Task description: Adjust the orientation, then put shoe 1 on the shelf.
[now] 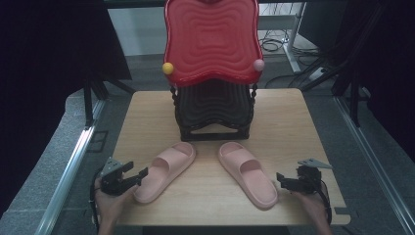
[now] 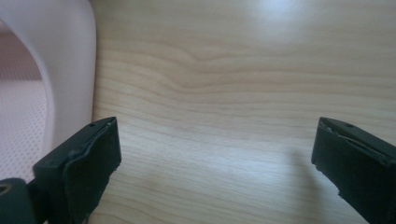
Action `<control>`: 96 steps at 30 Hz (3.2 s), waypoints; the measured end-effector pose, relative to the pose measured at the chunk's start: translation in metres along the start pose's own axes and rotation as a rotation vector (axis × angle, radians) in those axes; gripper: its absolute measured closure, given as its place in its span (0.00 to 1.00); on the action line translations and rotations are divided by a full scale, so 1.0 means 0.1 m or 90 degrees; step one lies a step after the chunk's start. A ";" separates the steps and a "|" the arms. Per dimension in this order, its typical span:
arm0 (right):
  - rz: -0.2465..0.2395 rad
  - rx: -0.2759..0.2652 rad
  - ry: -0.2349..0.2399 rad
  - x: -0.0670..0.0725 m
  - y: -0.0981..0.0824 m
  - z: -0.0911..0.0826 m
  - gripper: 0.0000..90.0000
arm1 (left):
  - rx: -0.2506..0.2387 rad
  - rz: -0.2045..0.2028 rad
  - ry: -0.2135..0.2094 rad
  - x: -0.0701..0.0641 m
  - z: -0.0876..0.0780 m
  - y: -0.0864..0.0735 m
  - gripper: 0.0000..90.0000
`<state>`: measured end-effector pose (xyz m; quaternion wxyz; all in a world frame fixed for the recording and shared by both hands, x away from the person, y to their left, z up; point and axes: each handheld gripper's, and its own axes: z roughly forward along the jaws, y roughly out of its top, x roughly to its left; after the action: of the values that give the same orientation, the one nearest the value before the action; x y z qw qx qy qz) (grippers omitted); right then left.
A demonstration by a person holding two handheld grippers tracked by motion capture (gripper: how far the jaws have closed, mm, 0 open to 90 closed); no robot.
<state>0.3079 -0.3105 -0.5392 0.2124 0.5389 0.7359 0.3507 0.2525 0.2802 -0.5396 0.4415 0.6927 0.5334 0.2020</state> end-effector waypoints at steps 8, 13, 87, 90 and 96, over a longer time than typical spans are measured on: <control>-0.012 -0.032 0.022 0.00 -0.01 -0.09 0.04 | 0.035 -0.003 -0.029 0.06 -0.01 -0.05 0.67; -0.014 -0.040 0.035 0.02 -0.01 -0.11 0.05 | 0.067 -0.008 -0.051 0.13 -0.01 -0.07 0.99; -0.046 -0.156 0.020 0.34 0.05 -0.49 0.22 | 0.008 0.018 -0.061 -0.33 0.11 -0.05 0.51; -0.072 -0.166 0.049 0.46 0.09 -0.57 0.26 | 0.003 0.017 -0.055 -0.33 0.11 -0.05 0.45; -0.094 -0.160 0.108 0.74 0.16 -0.63 0.32 | 0.003 0.012 -0.053 -0.30 0.10 -0.05 0.40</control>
<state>0.2506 -0.2556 -0.4808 0.2407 0.4210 0.7389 0.4678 0.2467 0.2487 -0.5433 0.4594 0.7065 0.5088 0.1758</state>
